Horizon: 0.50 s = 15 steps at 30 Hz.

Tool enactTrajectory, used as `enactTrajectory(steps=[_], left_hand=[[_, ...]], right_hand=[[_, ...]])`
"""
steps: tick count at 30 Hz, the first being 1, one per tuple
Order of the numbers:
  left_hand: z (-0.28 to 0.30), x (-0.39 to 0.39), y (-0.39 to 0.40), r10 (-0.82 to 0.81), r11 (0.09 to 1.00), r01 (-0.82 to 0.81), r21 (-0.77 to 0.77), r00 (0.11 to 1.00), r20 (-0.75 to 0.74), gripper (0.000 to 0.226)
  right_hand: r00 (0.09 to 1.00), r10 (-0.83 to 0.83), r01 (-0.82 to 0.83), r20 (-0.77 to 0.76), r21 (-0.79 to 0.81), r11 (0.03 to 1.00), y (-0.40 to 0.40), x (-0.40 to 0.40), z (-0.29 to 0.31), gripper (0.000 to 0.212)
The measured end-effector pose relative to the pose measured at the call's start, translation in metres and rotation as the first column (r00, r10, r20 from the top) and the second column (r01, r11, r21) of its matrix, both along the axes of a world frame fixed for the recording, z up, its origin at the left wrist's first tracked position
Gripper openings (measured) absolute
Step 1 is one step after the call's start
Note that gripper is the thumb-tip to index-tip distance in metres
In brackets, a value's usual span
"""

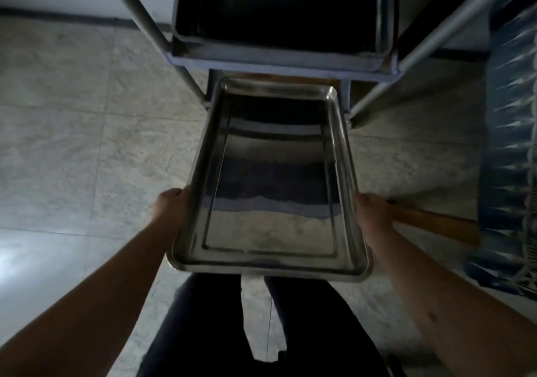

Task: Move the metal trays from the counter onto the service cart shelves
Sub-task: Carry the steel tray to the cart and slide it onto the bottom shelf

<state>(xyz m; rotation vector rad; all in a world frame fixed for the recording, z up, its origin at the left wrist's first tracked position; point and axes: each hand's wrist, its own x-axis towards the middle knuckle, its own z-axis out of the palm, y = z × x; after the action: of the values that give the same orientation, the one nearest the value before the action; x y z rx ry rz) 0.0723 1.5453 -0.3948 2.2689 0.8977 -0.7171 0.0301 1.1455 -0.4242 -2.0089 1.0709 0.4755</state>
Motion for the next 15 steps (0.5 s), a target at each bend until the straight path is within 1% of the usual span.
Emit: enactTrajectory(steps=[3,6,11,15], left_hand=[[-0.051,0.028,-0.007,0.027,1.000,-0.027,-0.011,1.000,-0.004,0.050],[-0.106,0.061,-0.012,0.035,0.999,-0.034,-0.015,0.999,0.038,0.050],[-0.199,0.124,-0.018,0.043,0.998,-0.038,-0.044,0.993,0.108,0.047],[-0.272,0.162,-0.022,0.047,0.998,-0.037,-0.053,0.981,0.189,0.049]], right_hand=[[0.999,0.033,-0.033,0.007,-0.029,0.999,-0.010,0.037,-0.047,0.046],[0.997,0.066,-0.062,0.041,-0.078,0.995,-0.013,0.074,-0.093,0.047],[0.991,0.039,-0.024,0.124,-0.126,0.992,-0.016,0.131,-0.181,0.046],[0.977,0.000,0.029,0.214,-0.133,0.991,-0.016,0.163,-0.254,0.047]])
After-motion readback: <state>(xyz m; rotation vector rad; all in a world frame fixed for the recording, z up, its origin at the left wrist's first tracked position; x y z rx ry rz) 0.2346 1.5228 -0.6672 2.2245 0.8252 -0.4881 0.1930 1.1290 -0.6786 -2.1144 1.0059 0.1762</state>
